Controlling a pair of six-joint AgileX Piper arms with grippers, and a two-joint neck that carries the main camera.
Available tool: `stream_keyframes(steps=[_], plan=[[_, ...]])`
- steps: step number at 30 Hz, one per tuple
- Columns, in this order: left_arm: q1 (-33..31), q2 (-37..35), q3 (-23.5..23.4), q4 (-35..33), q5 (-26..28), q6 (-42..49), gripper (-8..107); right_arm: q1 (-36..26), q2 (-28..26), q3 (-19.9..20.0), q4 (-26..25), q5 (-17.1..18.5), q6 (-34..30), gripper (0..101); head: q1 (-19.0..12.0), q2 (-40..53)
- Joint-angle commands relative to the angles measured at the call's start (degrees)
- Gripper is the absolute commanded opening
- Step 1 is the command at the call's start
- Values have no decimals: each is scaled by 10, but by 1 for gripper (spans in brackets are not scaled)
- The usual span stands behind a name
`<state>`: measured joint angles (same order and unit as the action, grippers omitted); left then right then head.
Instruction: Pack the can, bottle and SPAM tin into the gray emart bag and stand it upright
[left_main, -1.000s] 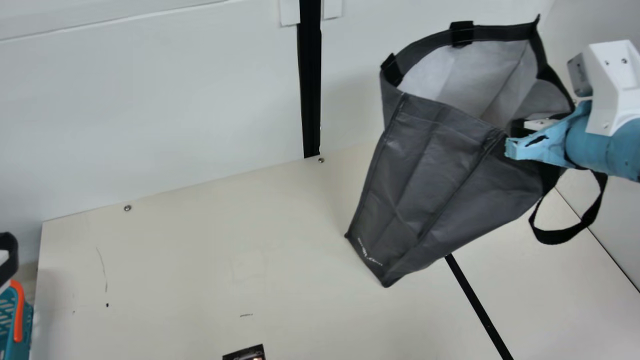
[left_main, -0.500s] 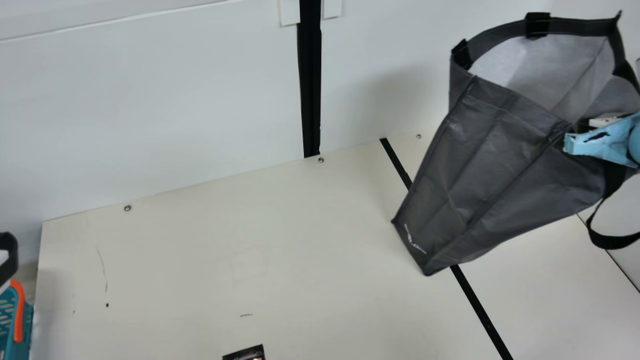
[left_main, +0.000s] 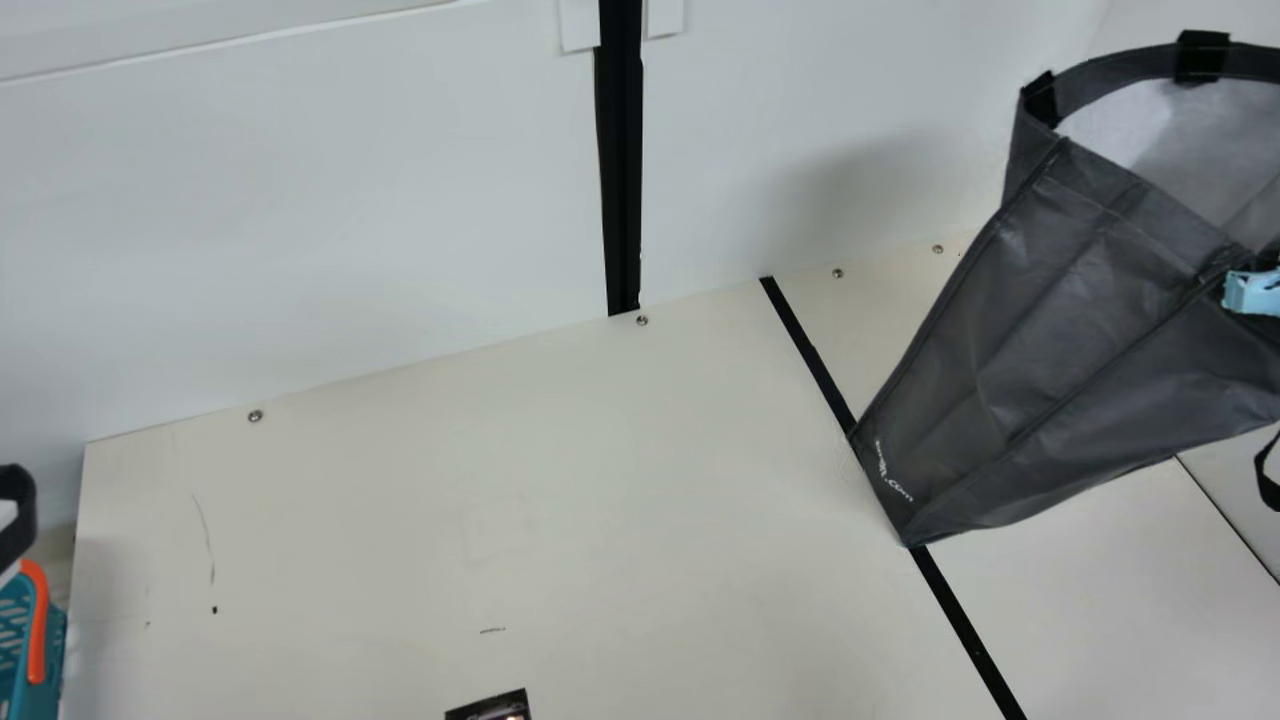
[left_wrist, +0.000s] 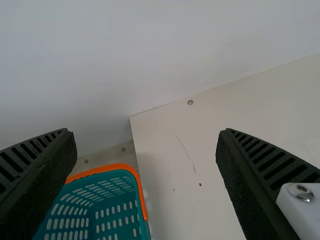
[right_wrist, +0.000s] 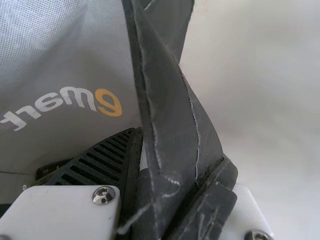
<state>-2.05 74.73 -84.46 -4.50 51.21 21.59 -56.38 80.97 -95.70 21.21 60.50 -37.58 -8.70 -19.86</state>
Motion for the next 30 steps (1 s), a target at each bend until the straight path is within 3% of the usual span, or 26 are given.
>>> stream_keyframes(steps=[1, 13, 26, 30], plan=[[0, 0, 0, 0, 0, 0, 90, -5, 2, -1, 3, 2, -2, 10, -13, -1], [0, 0, 0, 0, 0, 0, 90, -23, 7, -14, 29, 2, -11, 50, -13, -1], [0, 0, 0, 0, 0, 0, 90, -24, 5, -67, 59, 18, -20, 94, -13, -1], [0, 0, 0, 0, 0, 0, 90, -24, 5, -89, 68, 23, -23, 95, -13, -1]])
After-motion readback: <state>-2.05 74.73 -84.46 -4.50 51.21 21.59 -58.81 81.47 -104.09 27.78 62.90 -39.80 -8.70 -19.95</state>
